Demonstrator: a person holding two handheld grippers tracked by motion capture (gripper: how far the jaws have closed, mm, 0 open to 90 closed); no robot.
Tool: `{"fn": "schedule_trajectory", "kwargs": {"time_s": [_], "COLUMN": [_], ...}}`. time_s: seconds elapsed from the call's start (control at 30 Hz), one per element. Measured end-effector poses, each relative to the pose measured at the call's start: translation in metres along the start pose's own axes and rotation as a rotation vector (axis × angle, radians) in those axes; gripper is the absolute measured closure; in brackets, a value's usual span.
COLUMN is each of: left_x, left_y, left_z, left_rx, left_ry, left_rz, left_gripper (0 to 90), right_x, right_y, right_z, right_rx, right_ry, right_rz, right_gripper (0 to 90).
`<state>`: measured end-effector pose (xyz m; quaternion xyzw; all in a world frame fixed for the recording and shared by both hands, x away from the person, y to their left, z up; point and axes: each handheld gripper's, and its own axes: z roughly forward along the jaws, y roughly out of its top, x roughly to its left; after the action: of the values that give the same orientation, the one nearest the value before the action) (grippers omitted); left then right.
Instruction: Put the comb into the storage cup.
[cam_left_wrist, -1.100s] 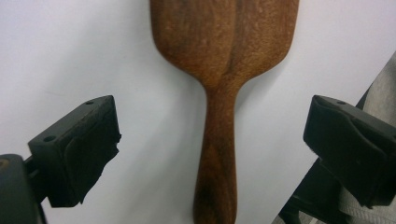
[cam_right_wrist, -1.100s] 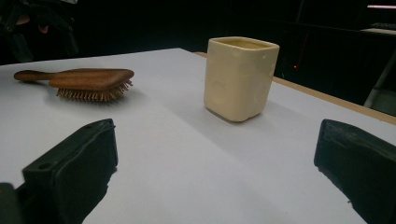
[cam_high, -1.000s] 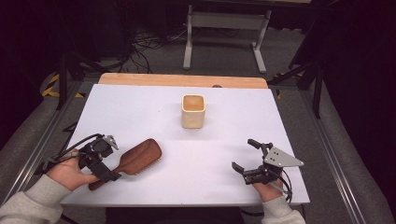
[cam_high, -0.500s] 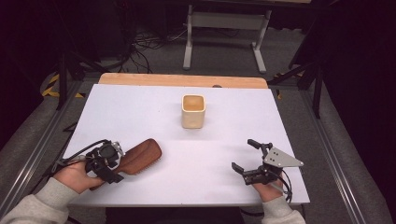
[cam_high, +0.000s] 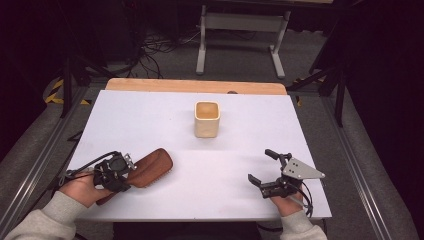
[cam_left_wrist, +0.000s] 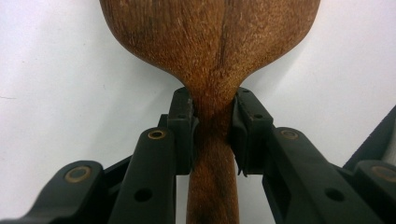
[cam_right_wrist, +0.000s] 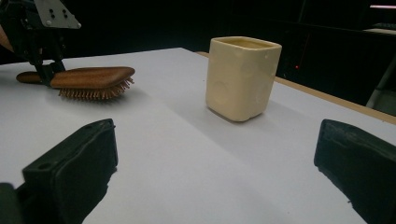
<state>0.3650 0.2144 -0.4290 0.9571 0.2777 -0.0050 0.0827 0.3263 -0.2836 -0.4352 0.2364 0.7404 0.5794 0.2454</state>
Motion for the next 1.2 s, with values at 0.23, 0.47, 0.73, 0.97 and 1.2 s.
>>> {"fn": "schedule_trajectory", "kwargs": {"time_s": [0.23, 0.47, 0.73, 0.97, 1.2], "left_x": [0.001, 0.002, -0.001, -0.004, -0.007], "left_y": [-0.001, -0.007, -0.012, -0.013, -0.016], "left_z": [0.000, -0.006, -0.013, -0.014, -0.020], "left_rx": [-0.020, -0.092, -0.167, -0.201, -0.273], "left_ry": [0.002, -0.014, -0.006, 0.007, 0.002], "left_rz": [0.001, -0.010, -0.009, 0.000, 0.001], "left_gripper": [73.0, 73.3, 73.4, 73.3, 73.2], "right_x": [0.000, 0.000, 0.000, 0.000, 0.000], "right_y": [0.000, 0.000, 0.000, 0.000, 0.000], "right_z": [0.000, 0.001, 0.001, 0.000, 0.001], "right_rx": [0.001, 0.001, 0.000, -0.001, -0.002], "right_ry": [-0.001, -0.002, -0.003, -0.001, 0.000], "right_rz": [-0.001, -0.001, 0.000, 0.003, 0.002], "right_gripper": [0.4, 0.4, 0.4, 0.4, 0.4]}}
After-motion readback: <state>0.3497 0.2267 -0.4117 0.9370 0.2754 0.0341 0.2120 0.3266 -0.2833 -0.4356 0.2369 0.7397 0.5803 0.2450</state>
